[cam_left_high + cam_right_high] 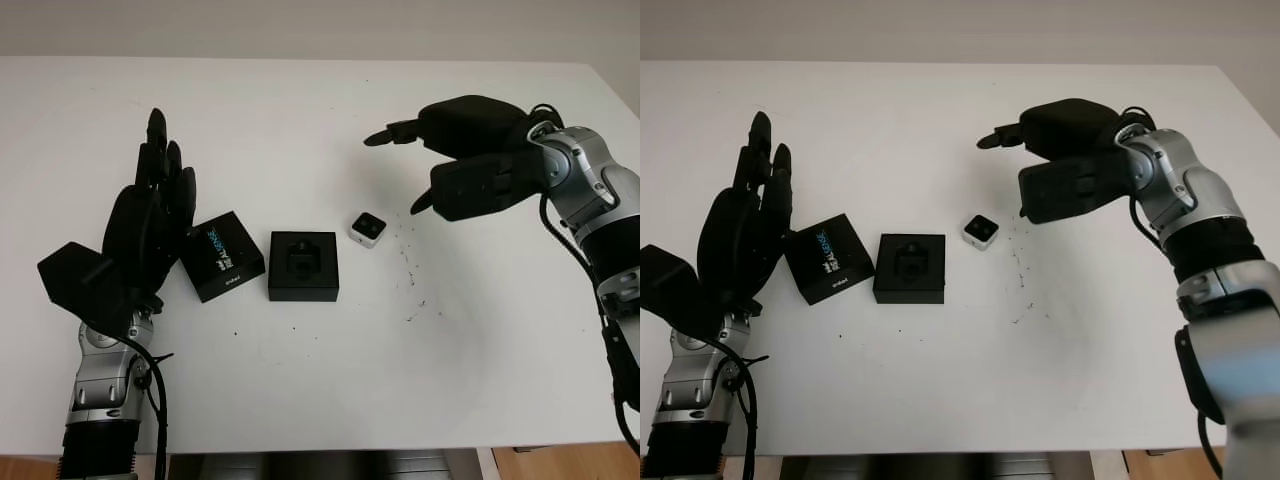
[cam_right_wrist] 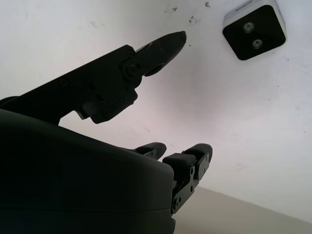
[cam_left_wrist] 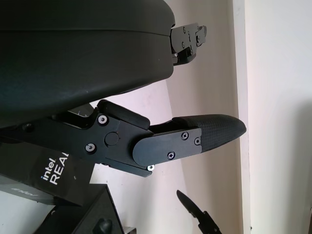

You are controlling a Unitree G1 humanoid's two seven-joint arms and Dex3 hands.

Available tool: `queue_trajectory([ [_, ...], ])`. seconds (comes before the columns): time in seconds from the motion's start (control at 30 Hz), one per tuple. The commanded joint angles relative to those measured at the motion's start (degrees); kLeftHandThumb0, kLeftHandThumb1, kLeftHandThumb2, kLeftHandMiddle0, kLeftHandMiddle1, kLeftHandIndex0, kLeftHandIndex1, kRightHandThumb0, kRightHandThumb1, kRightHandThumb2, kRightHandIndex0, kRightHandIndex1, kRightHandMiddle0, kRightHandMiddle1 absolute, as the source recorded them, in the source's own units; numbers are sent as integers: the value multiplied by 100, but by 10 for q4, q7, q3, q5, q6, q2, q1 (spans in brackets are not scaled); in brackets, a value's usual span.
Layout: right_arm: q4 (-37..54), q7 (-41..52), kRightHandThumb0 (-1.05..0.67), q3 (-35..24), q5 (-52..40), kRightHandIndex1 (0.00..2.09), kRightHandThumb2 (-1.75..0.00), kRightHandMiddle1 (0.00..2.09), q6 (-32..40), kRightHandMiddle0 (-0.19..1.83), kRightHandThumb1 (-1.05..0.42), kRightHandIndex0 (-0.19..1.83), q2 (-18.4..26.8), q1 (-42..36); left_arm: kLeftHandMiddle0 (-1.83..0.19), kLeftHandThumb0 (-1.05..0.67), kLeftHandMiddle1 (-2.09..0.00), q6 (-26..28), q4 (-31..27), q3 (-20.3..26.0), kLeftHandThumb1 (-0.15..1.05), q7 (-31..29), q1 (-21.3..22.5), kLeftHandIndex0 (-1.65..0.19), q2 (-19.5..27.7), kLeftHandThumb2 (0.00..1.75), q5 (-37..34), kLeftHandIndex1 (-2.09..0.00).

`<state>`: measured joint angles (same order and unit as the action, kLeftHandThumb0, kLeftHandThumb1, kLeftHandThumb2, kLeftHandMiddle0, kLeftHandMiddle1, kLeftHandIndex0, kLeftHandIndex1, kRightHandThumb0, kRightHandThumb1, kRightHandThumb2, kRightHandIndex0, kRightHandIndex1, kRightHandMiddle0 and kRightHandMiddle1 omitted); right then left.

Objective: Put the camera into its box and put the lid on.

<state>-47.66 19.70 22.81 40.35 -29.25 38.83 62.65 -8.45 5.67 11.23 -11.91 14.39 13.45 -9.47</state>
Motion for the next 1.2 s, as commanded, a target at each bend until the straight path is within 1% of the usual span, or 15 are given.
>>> queue_trajectory([
  [0.0, -5, -8, -30, 11, 14, 17, -6, 19, -14, 36, -76, 33, 12, 17, 19, -71, -4, 4, -14, 1, 105, 0, -4, 19, 5, 61, 0, -2],
  [0.1, -8, -25, -27, 21, 27, 16, -6, 18, -41, 38, -78, 35, 16, 17, 19, -71, -5, 7, -15, 1, 105, -2, -4, 19, 5, 60, -2, -3],
  [0.23, -9, -36, -28, 25, 36, 15, -7, 16, -58, 38, -81, 37, 17, 11, 19, -70, -5, 7, -13, 1, 105, -4, -3, 19, 5, 61, -2, -3],
  [0.47, -31, -84, -31, 33, 37, 16, -5, 16, -112, 45, -79, 45, 13, 1, 19, -70, -5, 11, -16, 2, 105, -6, -1, 19, 5, 60, -5, -3],
  [0.63, -46, -78, -34, 35, 27, 16, -5, 15, -122, 46, -80, 46, 6, -2, 19, -71, -5, 12, -17, 2, 105, -6, 0, 19, 6, 60, -4, -3],
  [0.87, -40, -52, -36, 35, 12, 14, -6, 14, -122, 46, -81, 46, 3, -11, 19, -70, -4, 14, -17, 3, 105, -8, -1, 19, 6, 60, -9, -3],
  [1.17, -31, -49, -42, 37, 15, 13, -5, 13, -105, 48, -80, 48, -2, -31, 19, -71, -5, 17, -23, 3, 105, -5, -5, 19, 8, 60, -4, -3],
])
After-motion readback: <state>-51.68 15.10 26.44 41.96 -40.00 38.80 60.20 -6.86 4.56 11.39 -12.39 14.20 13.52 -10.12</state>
